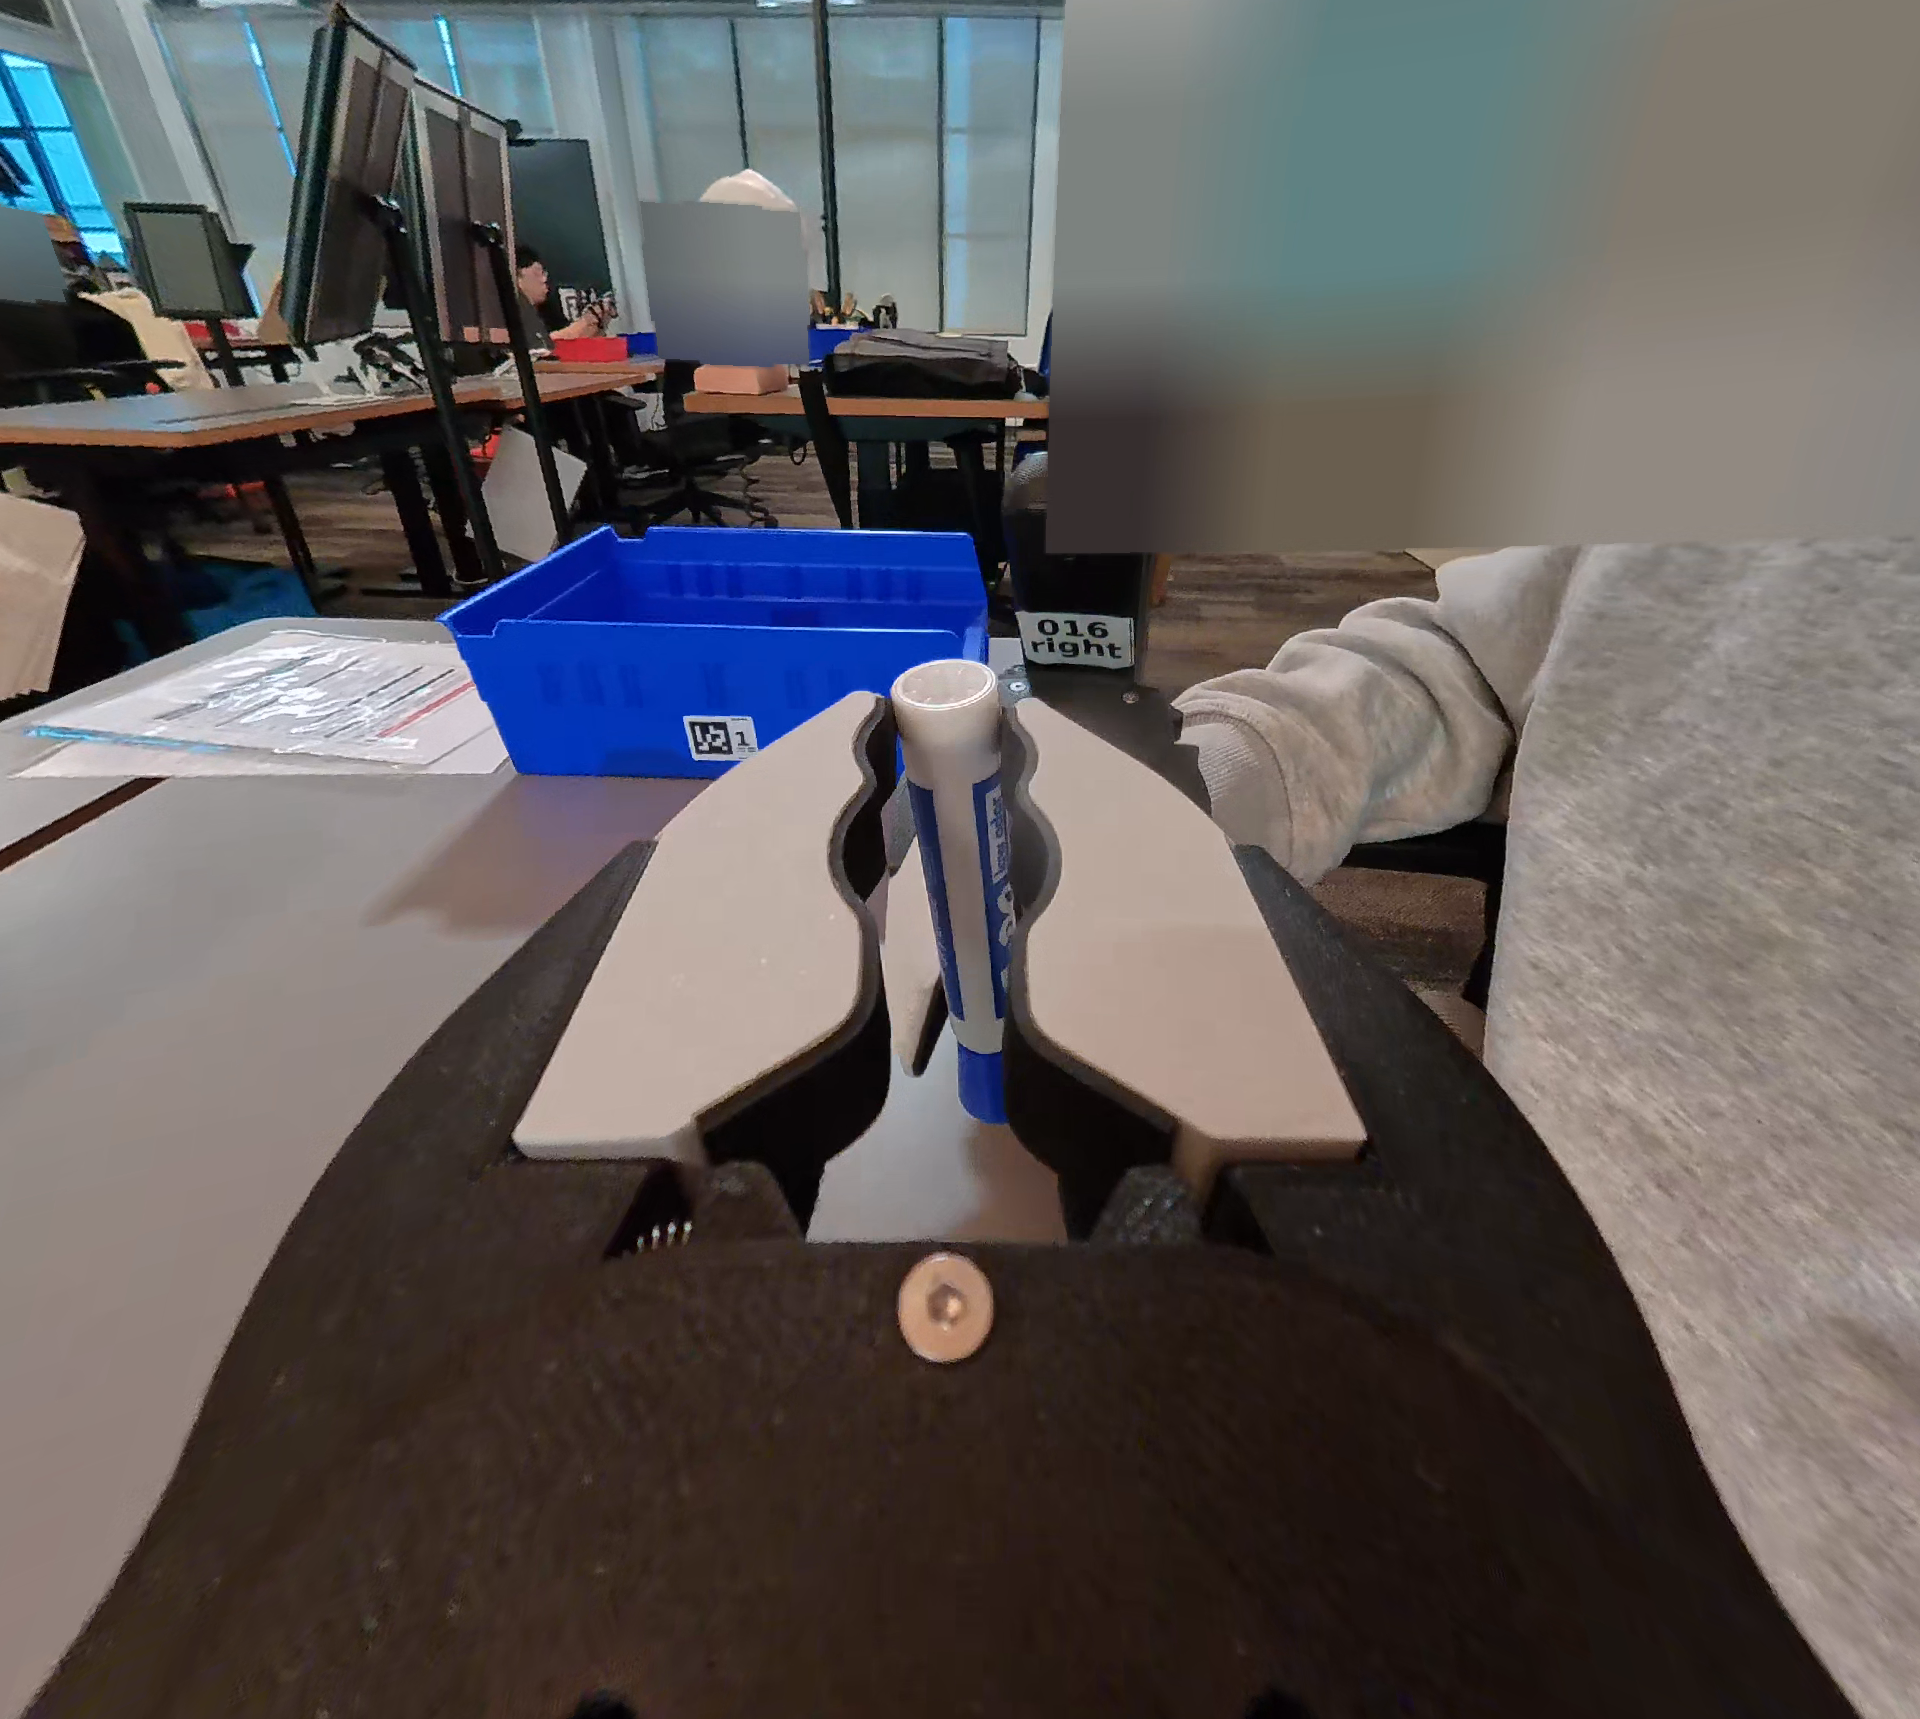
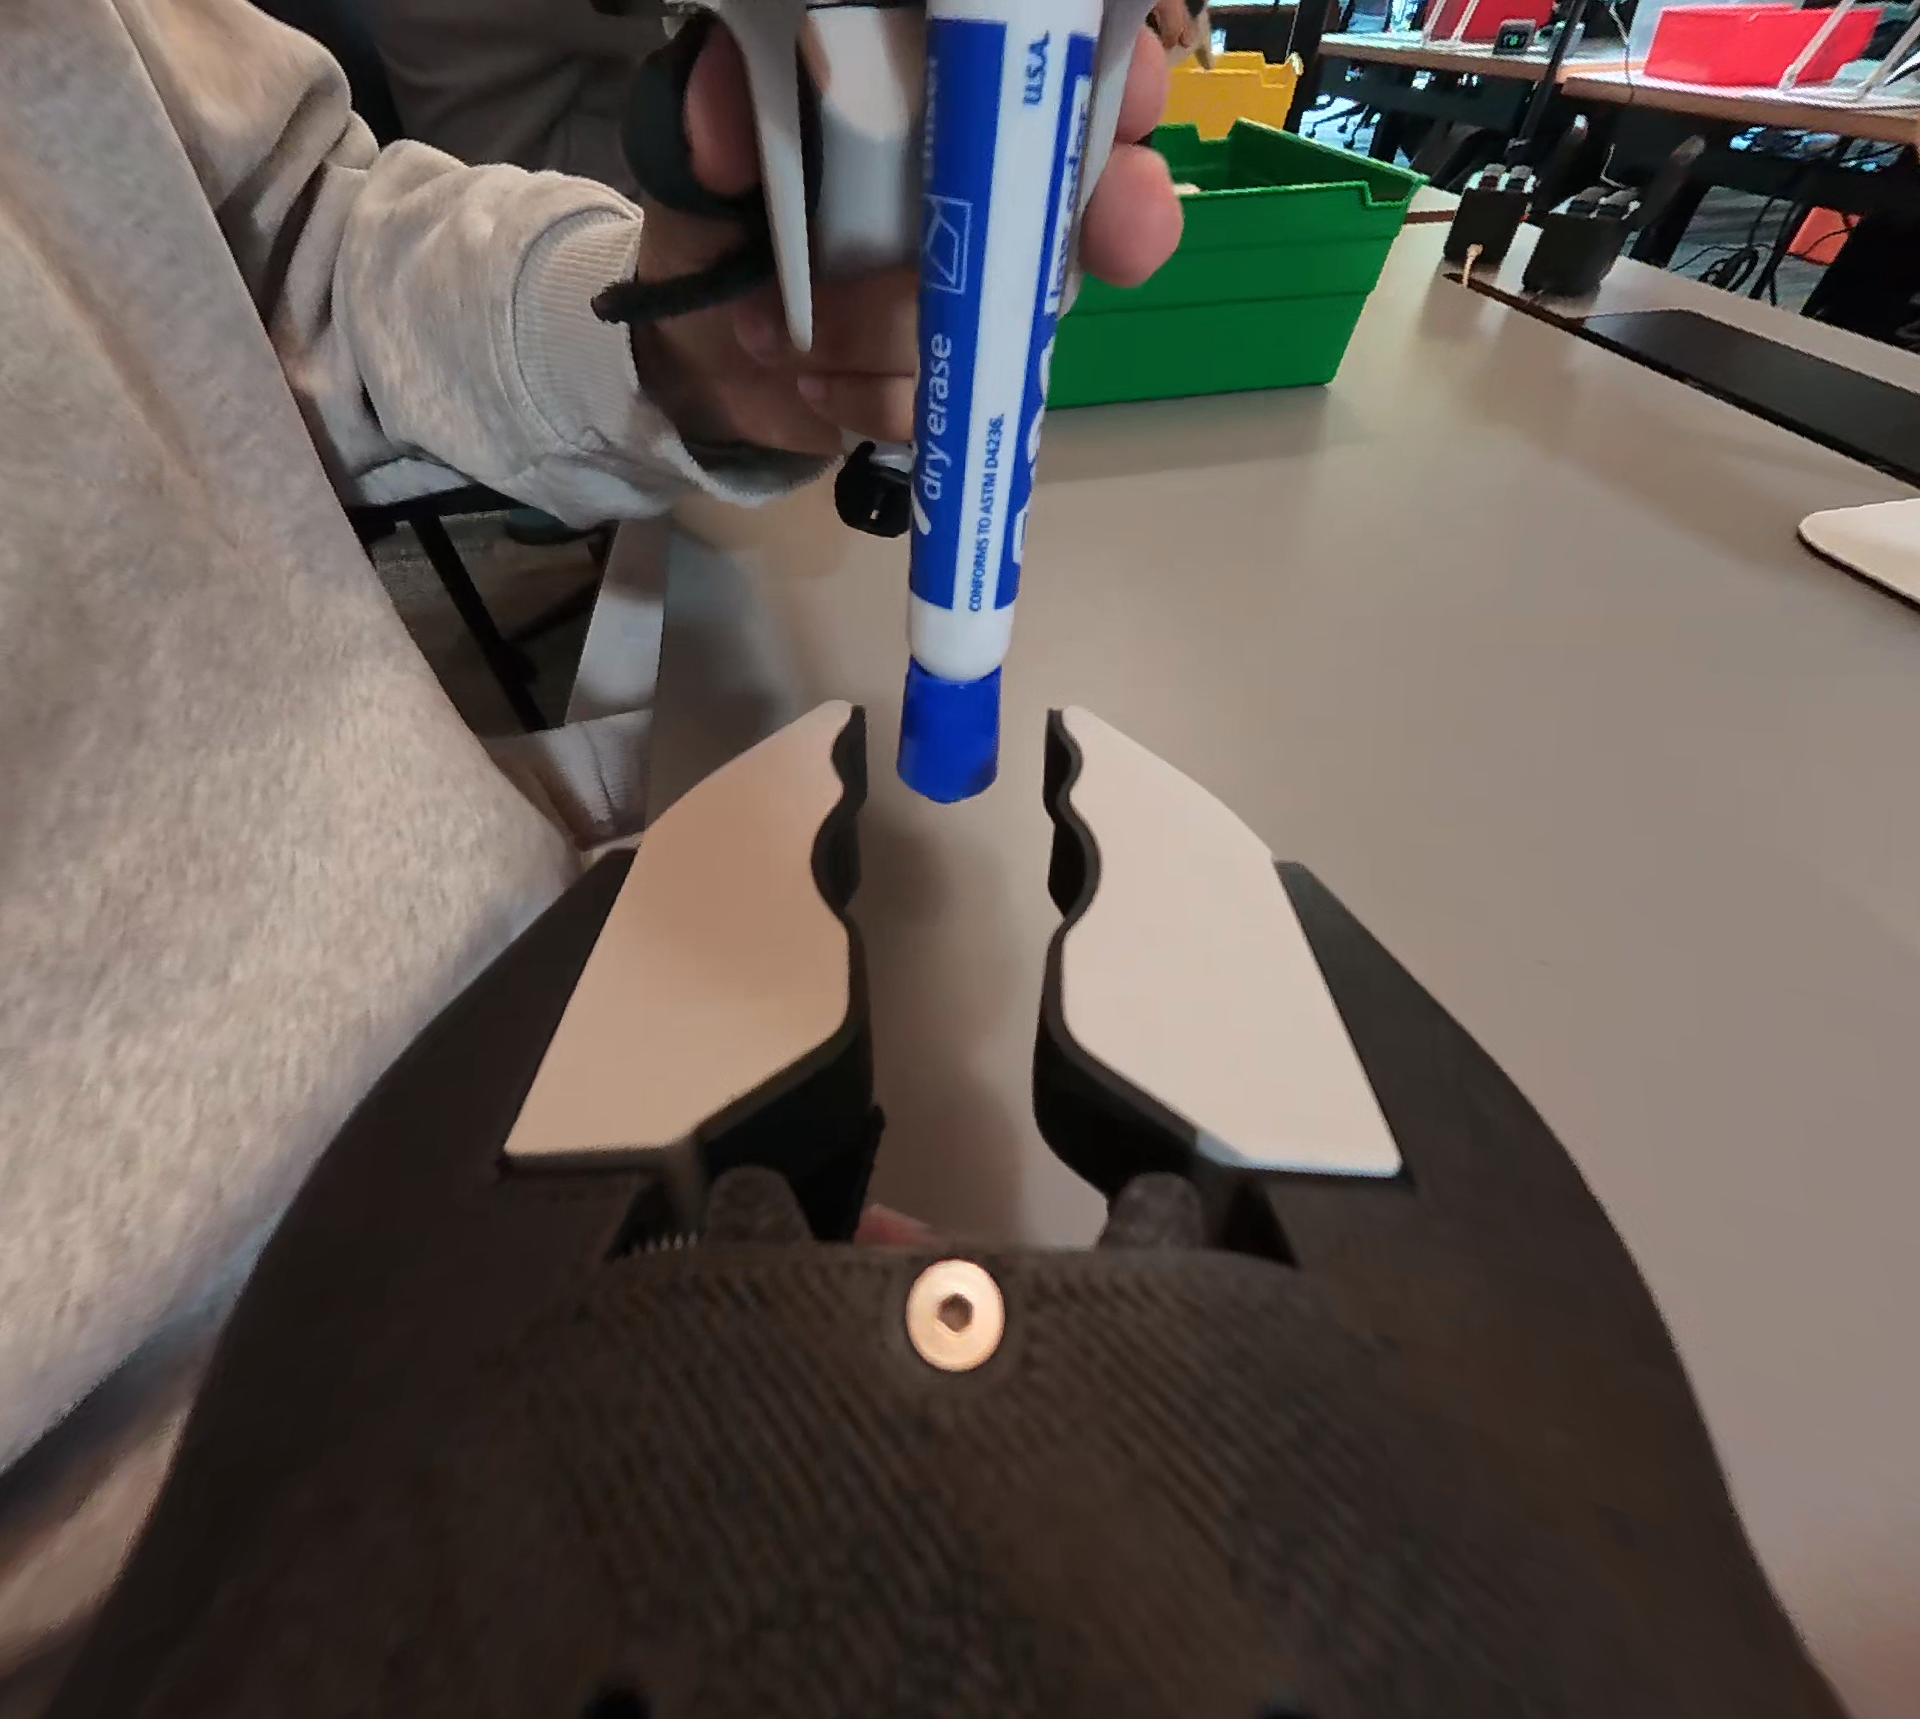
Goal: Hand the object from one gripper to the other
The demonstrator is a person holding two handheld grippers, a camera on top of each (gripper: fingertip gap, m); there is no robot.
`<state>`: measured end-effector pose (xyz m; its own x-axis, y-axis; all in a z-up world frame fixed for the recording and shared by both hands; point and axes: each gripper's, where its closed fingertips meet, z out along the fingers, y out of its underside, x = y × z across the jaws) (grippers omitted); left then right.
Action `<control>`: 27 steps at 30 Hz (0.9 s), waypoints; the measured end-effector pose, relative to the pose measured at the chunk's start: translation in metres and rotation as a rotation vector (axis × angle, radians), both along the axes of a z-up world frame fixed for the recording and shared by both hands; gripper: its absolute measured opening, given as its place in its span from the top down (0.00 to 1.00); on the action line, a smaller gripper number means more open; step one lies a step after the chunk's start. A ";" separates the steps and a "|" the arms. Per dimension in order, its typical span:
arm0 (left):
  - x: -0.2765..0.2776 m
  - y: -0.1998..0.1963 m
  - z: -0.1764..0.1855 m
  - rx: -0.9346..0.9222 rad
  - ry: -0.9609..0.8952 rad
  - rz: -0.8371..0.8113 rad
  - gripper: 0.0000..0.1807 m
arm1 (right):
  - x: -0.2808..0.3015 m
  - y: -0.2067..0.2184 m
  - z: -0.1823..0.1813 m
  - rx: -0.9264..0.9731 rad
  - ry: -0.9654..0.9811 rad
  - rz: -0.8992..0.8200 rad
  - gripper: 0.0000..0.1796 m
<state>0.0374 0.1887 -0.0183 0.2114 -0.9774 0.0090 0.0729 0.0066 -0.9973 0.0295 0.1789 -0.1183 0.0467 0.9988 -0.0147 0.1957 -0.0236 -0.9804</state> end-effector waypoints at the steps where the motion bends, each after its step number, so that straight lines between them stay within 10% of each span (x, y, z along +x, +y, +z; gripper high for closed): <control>1: 0.000 0.000 0.000 0.002 -0.001 0.000 0.90 | -0.001 0.000 0.001 -0.005 0.005 -0.002 0.82; 14: 0.001 -0.001 0.002 0.023 -0.019 0.017 0.90 | -0.006 -0.002 0.003 -0.033 0.021 0.016 0.89; 20: 0.004 0.010 0.002 0.027 -0.043 0.094 0.55 | -0.003 0.005 0.012 -0.058 0.074 -0.013 0.90; 27: 0.005 0.017 -0.010 -0.091 -0.075 0.073 0.53 | 0.007 0.013 0.036 -0.088 0.223 -0.041 0.90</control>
<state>0.0427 0.2060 -0.0278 0.2770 -0.9540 0.1152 0.1501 -0.0755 -0.9858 0.0368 0.1922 -0.0827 0.0731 0.9905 -0.1161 -0.0285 -0.1143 -0.9930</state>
